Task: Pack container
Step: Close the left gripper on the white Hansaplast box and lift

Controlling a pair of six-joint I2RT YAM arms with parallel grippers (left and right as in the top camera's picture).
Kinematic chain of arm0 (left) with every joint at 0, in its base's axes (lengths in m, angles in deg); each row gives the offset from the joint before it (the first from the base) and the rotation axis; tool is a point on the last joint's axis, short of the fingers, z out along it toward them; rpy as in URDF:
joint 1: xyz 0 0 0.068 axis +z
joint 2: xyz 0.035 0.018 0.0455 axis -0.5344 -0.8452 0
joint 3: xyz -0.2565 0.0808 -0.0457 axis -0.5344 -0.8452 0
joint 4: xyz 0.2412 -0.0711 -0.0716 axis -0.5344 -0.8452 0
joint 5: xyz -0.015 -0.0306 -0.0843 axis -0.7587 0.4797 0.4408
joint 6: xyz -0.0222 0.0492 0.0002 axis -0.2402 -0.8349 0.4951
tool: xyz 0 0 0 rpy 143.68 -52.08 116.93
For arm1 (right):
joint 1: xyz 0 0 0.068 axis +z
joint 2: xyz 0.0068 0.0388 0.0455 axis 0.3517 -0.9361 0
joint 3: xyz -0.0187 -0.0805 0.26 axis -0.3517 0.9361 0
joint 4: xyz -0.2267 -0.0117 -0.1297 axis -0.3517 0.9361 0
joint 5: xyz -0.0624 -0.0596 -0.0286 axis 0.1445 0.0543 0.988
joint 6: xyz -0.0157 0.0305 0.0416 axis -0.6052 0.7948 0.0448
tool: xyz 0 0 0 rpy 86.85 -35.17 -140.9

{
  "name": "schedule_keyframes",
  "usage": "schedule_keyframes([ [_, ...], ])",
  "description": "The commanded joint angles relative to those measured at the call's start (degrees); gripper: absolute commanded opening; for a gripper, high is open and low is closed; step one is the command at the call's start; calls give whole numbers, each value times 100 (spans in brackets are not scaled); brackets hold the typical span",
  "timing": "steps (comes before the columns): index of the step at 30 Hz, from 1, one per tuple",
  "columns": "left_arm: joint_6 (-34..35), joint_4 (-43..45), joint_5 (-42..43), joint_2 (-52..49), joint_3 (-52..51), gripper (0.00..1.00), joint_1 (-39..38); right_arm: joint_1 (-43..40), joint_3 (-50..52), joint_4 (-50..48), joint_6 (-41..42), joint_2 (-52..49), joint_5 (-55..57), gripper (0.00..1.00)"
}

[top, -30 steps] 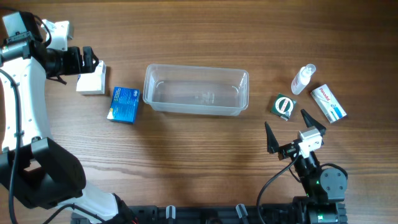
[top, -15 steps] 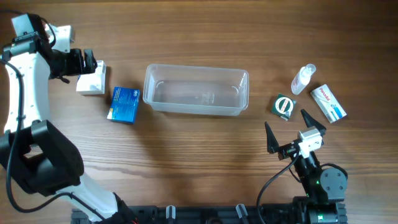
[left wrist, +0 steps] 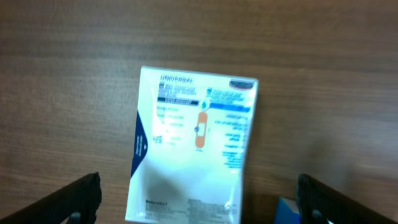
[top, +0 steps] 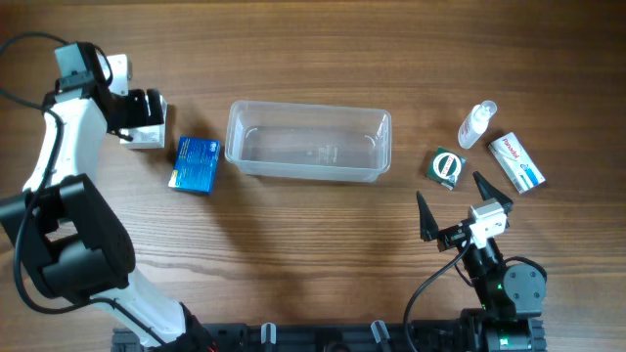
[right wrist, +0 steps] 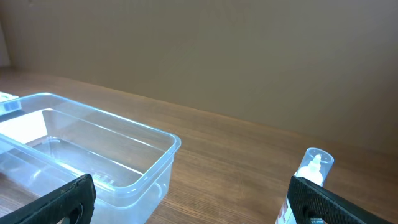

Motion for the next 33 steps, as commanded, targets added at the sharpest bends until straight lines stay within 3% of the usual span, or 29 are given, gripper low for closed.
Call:
schedule_keyframes([
  [1,37,398,-212,-68,-304,100,-9,-24,7,-20,-50,15,-114,100],
  [16,11,1263,-9,-815,-361,100,-13,-24,7,-20,-50,15,-114,100],
  [31,-11,1237,236,-1191,-398,100,-9,-24,7,-20,-52,15,-114,100],
  [33,-13,1222,149,-1224,-398,95,-9,-24,7,-20,-50,15,-114,100],
])
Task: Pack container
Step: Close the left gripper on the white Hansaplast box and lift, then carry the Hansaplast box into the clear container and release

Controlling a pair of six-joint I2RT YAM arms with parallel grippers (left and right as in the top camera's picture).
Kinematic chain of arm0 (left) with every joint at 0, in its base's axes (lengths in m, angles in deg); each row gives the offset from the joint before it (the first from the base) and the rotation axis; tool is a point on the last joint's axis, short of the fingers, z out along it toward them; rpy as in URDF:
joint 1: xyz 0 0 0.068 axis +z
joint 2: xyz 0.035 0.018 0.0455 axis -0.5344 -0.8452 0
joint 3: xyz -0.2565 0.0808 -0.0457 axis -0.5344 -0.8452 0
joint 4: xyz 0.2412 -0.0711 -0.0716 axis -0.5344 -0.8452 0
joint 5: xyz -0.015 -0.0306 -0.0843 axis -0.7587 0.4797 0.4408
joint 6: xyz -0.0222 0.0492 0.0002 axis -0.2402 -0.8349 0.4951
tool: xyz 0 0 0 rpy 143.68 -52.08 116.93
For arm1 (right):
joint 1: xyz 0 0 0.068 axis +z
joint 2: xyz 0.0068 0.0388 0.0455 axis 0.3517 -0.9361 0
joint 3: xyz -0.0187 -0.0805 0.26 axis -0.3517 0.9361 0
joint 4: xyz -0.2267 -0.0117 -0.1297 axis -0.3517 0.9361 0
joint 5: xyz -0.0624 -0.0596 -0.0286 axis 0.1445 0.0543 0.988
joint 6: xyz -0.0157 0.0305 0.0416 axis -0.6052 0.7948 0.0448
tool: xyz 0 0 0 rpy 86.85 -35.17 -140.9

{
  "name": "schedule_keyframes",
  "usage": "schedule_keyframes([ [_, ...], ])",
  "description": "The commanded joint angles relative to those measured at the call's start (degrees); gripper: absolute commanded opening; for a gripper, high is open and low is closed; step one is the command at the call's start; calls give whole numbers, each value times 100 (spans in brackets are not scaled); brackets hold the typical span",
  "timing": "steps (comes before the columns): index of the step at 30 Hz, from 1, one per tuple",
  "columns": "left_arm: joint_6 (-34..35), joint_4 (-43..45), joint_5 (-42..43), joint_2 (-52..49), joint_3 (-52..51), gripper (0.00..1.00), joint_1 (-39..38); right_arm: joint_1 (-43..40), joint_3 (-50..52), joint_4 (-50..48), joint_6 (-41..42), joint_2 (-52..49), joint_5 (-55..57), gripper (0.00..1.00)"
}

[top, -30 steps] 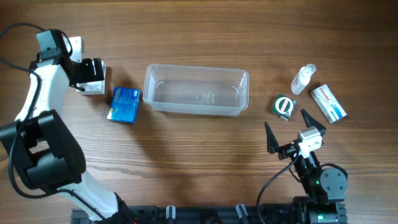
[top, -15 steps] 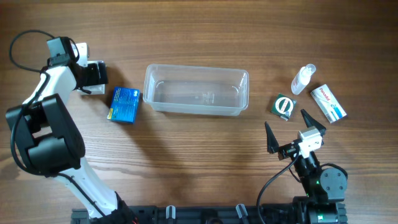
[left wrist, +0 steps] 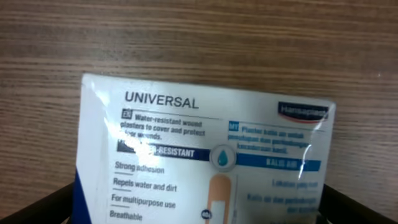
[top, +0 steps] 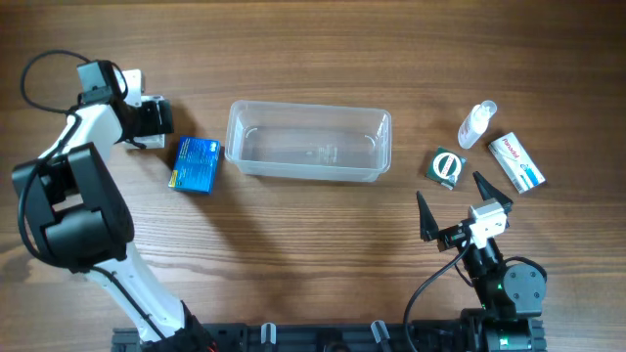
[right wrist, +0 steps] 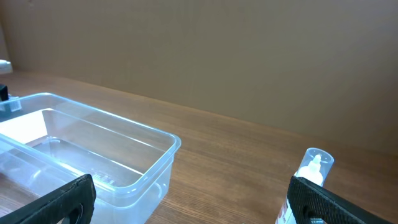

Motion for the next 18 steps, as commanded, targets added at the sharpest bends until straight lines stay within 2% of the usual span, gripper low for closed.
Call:
schedule_keyframes([
  [1,0,-50,-76,-225,-68,89,-9,-24,7,-22,-48,15,-114,100],
  [6,2,-48,-592,-210,-68,74,-9,-24,7,-22,-52,15,-114,100],
  [9,4,-33,-595,-133,-39,70,-11,-24,7,-22,-50,15,-114,100],
  [11,4,-24,-595,-50,-35,58,-15,-24,7,-22,-50,15,-116,100],
  [18,205,-118,-595,494,-35,59,-15,-24,7,-22,-50,15,-114,100],
])
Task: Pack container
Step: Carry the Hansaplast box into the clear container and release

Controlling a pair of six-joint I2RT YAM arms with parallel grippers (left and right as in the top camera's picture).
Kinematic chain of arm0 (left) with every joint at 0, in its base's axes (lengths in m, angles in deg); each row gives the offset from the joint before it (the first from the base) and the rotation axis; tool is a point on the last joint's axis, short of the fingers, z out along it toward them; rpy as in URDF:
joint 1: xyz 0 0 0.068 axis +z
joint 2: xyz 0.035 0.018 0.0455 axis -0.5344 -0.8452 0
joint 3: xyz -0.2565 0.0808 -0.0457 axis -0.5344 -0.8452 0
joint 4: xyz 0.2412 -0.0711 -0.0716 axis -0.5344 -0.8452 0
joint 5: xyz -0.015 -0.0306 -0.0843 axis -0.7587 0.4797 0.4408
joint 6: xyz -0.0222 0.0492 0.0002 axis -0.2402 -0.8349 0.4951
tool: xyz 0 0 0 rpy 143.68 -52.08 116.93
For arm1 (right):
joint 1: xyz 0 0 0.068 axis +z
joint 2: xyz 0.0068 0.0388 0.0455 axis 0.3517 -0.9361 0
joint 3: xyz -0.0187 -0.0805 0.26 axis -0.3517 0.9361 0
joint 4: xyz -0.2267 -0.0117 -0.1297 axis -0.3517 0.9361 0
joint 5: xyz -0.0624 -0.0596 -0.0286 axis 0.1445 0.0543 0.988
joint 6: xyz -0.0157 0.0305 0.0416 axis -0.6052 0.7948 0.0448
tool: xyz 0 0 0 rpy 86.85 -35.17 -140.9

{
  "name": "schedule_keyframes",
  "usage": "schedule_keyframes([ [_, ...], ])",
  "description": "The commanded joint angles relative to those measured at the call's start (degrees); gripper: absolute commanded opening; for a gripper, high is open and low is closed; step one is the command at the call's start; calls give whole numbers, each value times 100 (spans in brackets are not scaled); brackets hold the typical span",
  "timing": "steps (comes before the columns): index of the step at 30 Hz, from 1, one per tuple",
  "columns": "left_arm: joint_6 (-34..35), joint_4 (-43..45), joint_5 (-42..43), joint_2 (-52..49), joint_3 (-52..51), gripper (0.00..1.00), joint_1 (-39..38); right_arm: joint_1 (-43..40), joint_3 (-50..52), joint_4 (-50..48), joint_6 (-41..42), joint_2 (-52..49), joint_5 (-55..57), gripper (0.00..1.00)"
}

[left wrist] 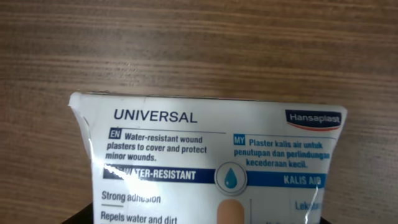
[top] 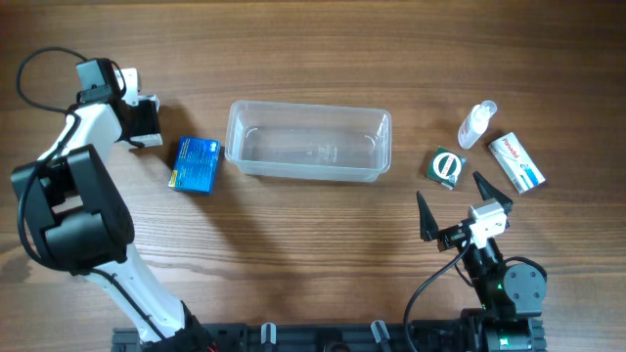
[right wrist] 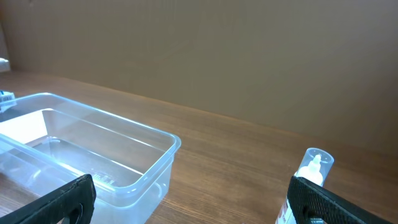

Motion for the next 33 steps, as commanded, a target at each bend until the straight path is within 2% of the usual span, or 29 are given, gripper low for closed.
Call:
schedule_keyframes([
  [1,240,-96,-120,474,-46,59,-7,-24,7,-20,-50,15,-114,100],
  [2,431,-153,-120,612,-46,64,-15,-24,7,-20,-50,15,-114,100],
  [8,769,-643,-118,1314,-46,61,-278,-24,7,-20,-52,15,-114,100],
  [13,793,-1047,-120,1897,-46,61,-929,-24,7,-20,-50,15,-114,100],
  [21,1655,-1495,-122,2680,-46,61,-2319,-24,7,-20,-50,15,-114,100],
  [27,1945,-2120,-122,2669,-46,63,-3014,-24,7,-20,-52,15,-114,100],
  [33,2282,-2321,-122,2660,-48,62,-3464,-24,7,-20,-50,15,-114,100],
])
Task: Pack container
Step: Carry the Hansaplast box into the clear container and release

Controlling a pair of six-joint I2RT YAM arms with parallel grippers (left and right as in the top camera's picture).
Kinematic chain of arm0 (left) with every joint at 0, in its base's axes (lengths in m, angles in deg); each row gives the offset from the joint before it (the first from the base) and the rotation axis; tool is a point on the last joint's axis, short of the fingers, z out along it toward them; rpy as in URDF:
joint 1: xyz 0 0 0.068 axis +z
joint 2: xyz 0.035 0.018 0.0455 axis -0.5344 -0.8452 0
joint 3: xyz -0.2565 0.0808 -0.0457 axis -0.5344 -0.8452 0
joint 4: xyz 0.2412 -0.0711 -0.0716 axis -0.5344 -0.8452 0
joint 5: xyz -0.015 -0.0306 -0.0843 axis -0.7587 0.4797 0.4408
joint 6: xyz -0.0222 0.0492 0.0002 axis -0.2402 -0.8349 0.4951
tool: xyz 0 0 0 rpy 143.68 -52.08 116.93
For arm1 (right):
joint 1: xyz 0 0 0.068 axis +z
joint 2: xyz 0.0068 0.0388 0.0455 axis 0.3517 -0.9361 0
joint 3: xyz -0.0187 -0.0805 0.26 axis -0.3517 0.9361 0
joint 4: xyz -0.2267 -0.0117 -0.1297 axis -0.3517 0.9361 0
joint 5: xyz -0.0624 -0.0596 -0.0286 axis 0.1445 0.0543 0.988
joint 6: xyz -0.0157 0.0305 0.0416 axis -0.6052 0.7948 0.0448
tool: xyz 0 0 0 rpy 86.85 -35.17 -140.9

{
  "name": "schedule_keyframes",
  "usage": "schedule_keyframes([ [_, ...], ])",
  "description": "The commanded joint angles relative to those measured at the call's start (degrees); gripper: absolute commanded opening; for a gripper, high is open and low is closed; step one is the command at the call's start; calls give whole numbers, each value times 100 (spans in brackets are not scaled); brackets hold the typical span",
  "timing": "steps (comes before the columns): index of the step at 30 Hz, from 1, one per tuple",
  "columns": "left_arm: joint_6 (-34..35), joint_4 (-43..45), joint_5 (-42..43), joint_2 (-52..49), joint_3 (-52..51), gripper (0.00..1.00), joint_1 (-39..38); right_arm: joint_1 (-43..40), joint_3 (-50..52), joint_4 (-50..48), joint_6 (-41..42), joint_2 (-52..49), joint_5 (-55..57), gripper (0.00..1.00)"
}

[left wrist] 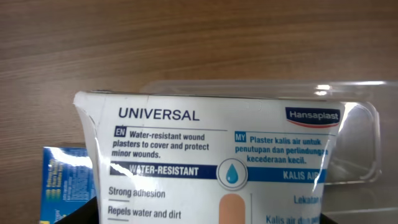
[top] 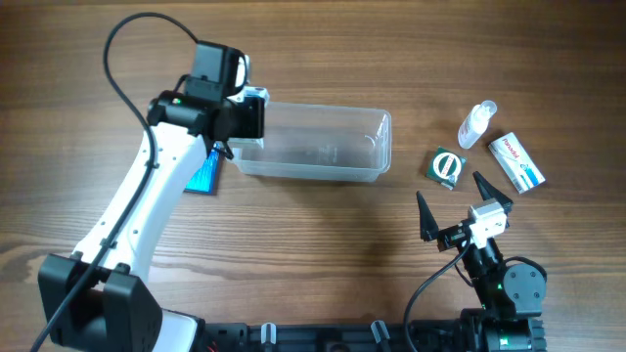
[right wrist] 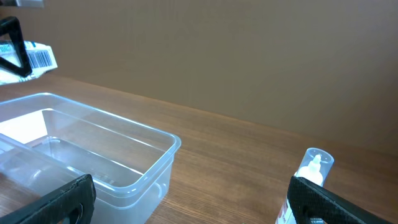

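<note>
A white Hansaplast plaster box [left wrist: 211, 162] is held in my left gripper [top: 245, 115], which is shut on it above the left end of the clear plastic container [top: 383, 147]. In the left wrist view the container's rim [left wrist: 357, 140] shows behind the box, and the fingers are mostly hidden by it. The right wrist view shows the box [right wrist: 28, 59] raised over the container's far end [right wrist: 155, 165]. My right gripper [top: 458, 210] stands open near the table's front right, holding nothing.
A blue box [top: 203, 176] lies left of the container, partly under my left arm. At the right are a small spray bottle [top: 476, 124], a green-and-white packet [top: 447, 166] and a white box [top: 516, 162].
My left gripper was low at the far left with the plaster box on the table. Now it holds that box in the air over the container's left end. The right arm is unchanged.
My left gripper first hung open above the plaster box at the far left. Then it was lower, with the box filling its view, and then closer still around it. Now the box is off the table and over the container.
</note>
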Motion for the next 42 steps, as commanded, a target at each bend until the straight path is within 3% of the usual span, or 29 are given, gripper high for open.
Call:
schedule_keyframes([
  [1,501,-116,2,46,-26,62,-203,-24,7,-22,-52,15,-114,100],
  [16,896,234,-7,-452,-376,70,-245,-24,7,-22,-52,15,-114,100],
  [25,866,614,-234,-750,-376,67,-245,-24,7,-22,-50,15,-114,100],
  [28,868,595,-232,-750,-376,59,-245,-24,7,-22,-50,15,-114,100],
  [30,870,592,-229,-752,-376,37,-245,-24,7,-22,-50,15,-114,100],
  [32,896,564,-157,-767,-376,4,-251,-24,7,-22,-50,15,-114,100],
  [42,914,417,-57,-1379,-378,4,-315,-24,7,-22,-48,15,-114,100],
])
